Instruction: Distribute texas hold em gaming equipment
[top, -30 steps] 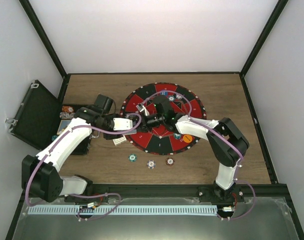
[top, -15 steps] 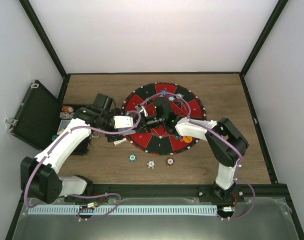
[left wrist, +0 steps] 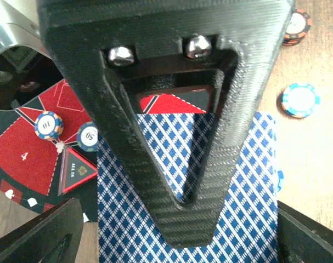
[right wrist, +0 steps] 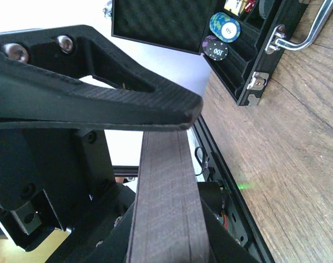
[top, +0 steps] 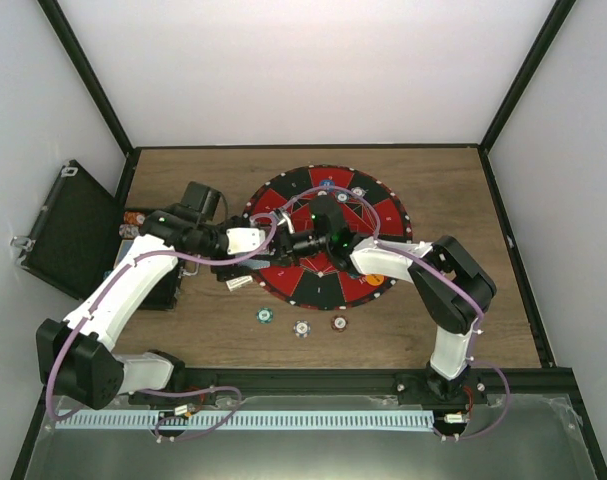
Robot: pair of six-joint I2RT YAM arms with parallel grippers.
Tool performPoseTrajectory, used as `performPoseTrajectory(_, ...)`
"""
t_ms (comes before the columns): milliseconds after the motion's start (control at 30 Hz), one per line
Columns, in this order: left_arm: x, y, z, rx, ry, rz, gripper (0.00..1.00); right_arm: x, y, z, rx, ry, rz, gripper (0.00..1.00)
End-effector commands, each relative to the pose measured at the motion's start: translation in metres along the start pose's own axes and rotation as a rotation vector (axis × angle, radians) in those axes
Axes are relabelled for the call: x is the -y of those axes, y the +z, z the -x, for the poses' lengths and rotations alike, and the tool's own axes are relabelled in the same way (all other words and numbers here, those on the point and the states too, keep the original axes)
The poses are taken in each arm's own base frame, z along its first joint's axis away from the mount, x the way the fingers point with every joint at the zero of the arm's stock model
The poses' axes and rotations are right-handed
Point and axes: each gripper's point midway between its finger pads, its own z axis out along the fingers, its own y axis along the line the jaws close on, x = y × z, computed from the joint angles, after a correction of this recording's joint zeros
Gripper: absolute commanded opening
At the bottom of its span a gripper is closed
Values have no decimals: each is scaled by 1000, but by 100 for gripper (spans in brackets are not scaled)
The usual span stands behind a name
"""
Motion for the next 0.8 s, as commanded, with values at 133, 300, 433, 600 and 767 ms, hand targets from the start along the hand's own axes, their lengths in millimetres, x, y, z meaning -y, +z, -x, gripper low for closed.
performPoseTrajectory(133, 12, -9, 9, 68, 15, -51, 85, -32, -3, -6, -20, -63, 88, 2)
performPoseTrajectory(300, 11, -7, 8, 71, 9, -53, 81, -33, -3, -7, -23, -65, 98, 2)
performPoseTrajectory(433, 10, -7, 7, 70, 10, -49, 74, -32, -3, -7, -22, -61, 92, 2)
performPoseTrajectory(600, 9, -8, 8, 73, 15, -47, 67, -28, -2, -7, -24, -53, 85, 2)
performPoseTrajectory(767, 10, -6, 5, 65, 21, -50, 58, -29, -2, -5, -23, -53, 83, 2)
